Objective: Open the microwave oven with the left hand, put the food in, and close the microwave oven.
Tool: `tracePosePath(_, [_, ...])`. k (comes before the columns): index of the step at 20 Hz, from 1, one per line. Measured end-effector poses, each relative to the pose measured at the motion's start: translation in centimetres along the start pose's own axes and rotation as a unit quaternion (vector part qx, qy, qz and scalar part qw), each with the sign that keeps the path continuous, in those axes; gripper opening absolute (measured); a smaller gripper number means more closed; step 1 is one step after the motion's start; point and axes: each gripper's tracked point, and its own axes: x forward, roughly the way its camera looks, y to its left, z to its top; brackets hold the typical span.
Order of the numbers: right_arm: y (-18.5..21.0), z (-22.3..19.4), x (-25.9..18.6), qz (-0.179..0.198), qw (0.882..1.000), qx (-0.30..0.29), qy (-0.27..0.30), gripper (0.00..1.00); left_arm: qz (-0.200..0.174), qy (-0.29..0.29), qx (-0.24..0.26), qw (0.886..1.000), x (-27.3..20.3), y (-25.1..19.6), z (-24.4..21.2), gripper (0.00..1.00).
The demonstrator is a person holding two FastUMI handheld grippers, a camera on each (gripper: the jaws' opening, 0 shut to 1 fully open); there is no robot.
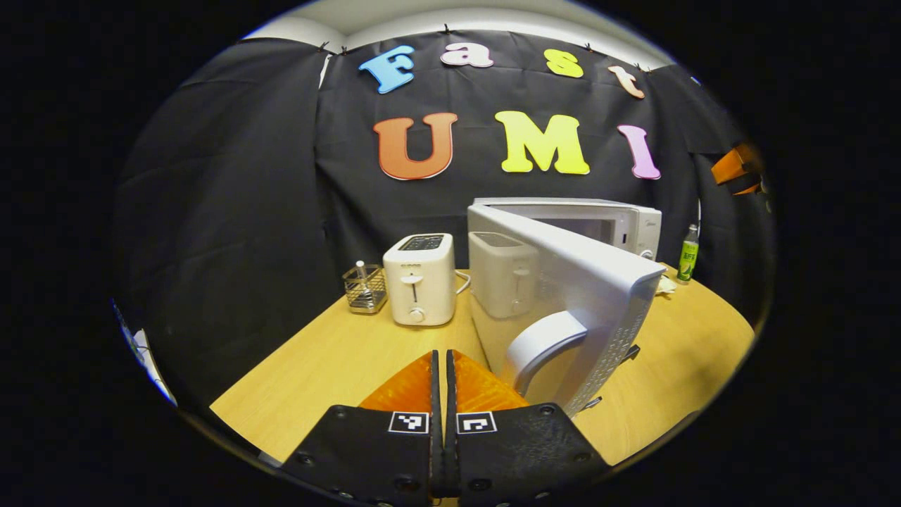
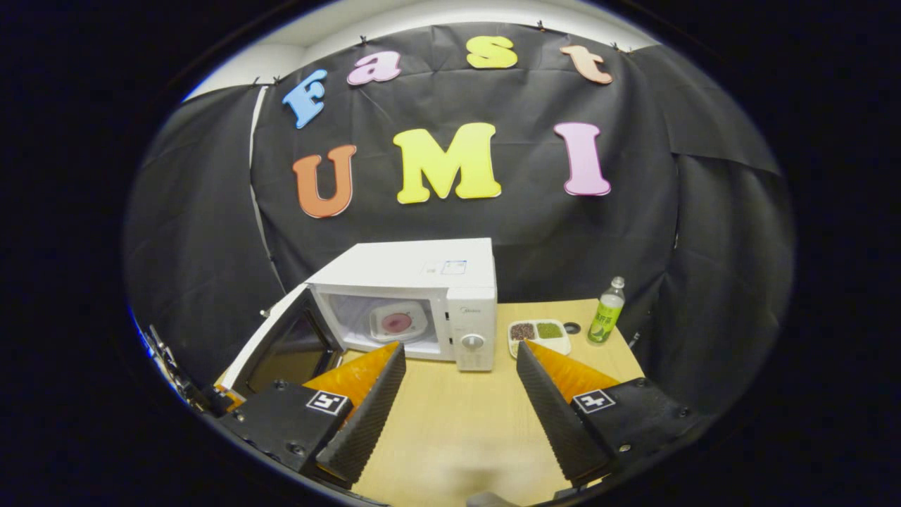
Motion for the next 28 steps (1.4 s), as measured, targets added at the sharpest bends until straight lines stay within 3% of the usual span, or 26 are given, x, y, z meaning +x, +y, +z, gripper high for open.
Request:
tracePosePath(3, [-0.5, 0.3, -0.3, -0.003, 1.000, -0.003, -0.003, 0.92, -0.032, -0.007, 0.014, 0.999, 0.3, -2.9, 1.0, 0.00])
tracePosePath(4, [-0.7, 0.2, -0.3, -0.005, 1.000, -0.004, -0.003, 1.00, -0.043, -0.010, 0.016, 0.999, 0.5, -3.8, 1.3, 0.00])
tracePosePath(13, [-3.0, 0.7, -1.0, -0.024, 1.000, 0.001, -0.009, 1.00, -0.121, -0.023, 0.038, 0.992, 2.9, -11.4, 3.6, 0.00])
tracePosePath(19, [-4.9, 1.2, -1.8, -0.039, 0.999, 0.011, -0.014, 1.00, -0.153, -0.028, 0.045, 0.987, 4.6, -15.1, 4.5, 0.00])
tracePosePath(20, [-5.3, 1.2, -1.9, -0.042, 0.999, 0.013, -0.014, 0.92, -0.157, -0.030, 0.046, 0.986, 4.9, -15.7, 4.6, 0.00])
tracePosePath(21, [-5.7, 1.3, -2.1, -0.045, 0.999, 0.013, -0.015, 1.00, -0.162, -0.031, 0.047, 0.985, 5.2, -16.3, 4.7, 0.00])
tracePosePath(25, [-7.2, 1.2, -2.8, -0.056, 0.998, 0.020, -0.016, 1.00, -0.173, -0.034, 0.047, 0.983, 6.4, -18.4, 5.1, 0.00])
tracePosePath(26, [-7.5, 0.8, -2.8, -0.059, 0.998, 0.022, -0.015, 0.92, -0.175, -0.035, 0.047, 0.983, 6.8, -19.0, 5.3, 0.00])
tracePosePath(27, [-8.0, 0.7, -2.8, -0.060, 0.998, 0.023, -0.013, 1.00, -0.176, -0.036, 0.046, 0.983, 7.3, -19.6, 5.4, 0.00])
tracePosePath(28, [-8.3, 0.5, -2.8, -0.062, 0.998, 0.024, -0.011, 1.00, -0.179, -0.036, 0.045, 0.982, 7.7, -20.2, 5.6, 0.00])
